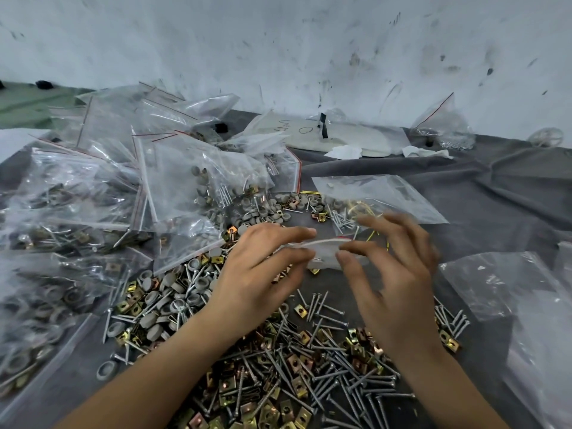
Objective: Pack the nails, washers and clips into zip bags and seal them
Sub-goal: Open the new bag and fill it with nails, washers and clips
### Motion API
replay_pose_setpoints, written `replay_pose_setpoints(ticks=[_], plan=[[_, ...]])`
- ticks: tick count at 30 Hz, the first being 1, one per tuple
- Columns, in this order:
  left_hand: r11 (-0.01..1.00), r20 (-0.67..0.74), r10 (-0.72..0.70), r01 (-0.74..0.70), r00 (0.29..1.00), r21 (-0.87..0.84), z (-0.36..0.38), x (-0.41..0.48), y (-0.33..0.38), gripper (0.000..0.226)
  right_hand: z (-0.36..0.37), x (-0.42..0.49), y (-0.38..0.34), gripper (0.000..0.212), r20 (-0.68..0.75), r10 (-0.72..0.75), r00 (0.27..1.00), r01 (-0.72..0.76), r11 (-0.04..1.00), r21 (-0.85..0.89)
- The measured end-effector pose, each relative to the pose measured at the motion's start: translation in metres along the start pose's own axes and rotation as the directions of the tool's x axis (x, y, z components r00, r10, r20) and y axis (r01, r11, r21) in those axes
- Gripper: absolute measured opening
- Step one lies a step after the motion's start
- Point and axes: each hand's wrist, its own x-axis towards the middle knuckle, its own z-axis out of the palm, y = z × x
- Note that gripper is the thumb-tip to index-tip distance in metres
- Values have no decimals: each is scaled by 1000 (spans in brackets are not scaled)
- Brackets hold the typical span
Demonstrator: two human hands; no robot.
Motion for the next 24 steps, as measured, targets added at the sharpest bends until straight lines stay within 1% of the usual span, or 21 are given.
replay_pose_setpoints(ticks=[3,7,9,11,13,15,16,17,18,19,20,21,22,23,24], plan=[[1000,38,20,-20,999,7,0,1,-1,7,-1,0,2,34,7,17,1000,-17,1000,-5],[997,90,83,-83,993,3,0,1,2,10,-1,0,0,33,-30,13,999,-16,994,-104],[993,116,116,-117,986,-1,-1,1,3,12,1,0,-1,38,-20,7,1000,-10,991,-130],[993,159,113,-118,981,20,-2,1,3,14,2,-1,-2,41,3,-19,1000,19,992,-121],[995,181,77,-88,980,53,-3,1,2,18,2,-2,-2,37,-18,-77,997,75,994,-82],[997,170,17,-28,985,66,-4,1,2,23,-2,-2,-3,25,-115,-163,980,159,986,-40],[998,152,-20,10,988,68,-4,2,2,23,-4,-3,-4,17,-171,-216,961,215,976,-25],[997,129,-55,47,990,68,-4,3,2,24,-6,-4,-5,9,-197,-278,940,284,959,0],[995,110,-83,75,991,72,-4,3,2,25,-6,-5,-7,4,-175,-334,926,347,937,48],[993,95,-100,93,990,76,-4,4,2,26,-4,-8,-9,3,-106,-372,922,382,918,106],[992,82,-106,100,991,74,-5,4,2,25,-1,-10,-12,5,-6,-389,921,385,912,142],[993,74,-104,99,992,67,-5,4,1,23,3,-11,-13,8,115,-384,916,367,919,144],[994,65,-96,93,993,53,-5,4,1,19,7,-12,-14,11,252,-360,898,343,933,111],[996,58,-83,81,995,37,-5,4,0,14,12,-13,-15,15,400,-317,860,319,946,64],[998,51,-68,67,996,21,-4,4,-1,11,16,-13,-15,19,532,-262,805,294,955,25]])
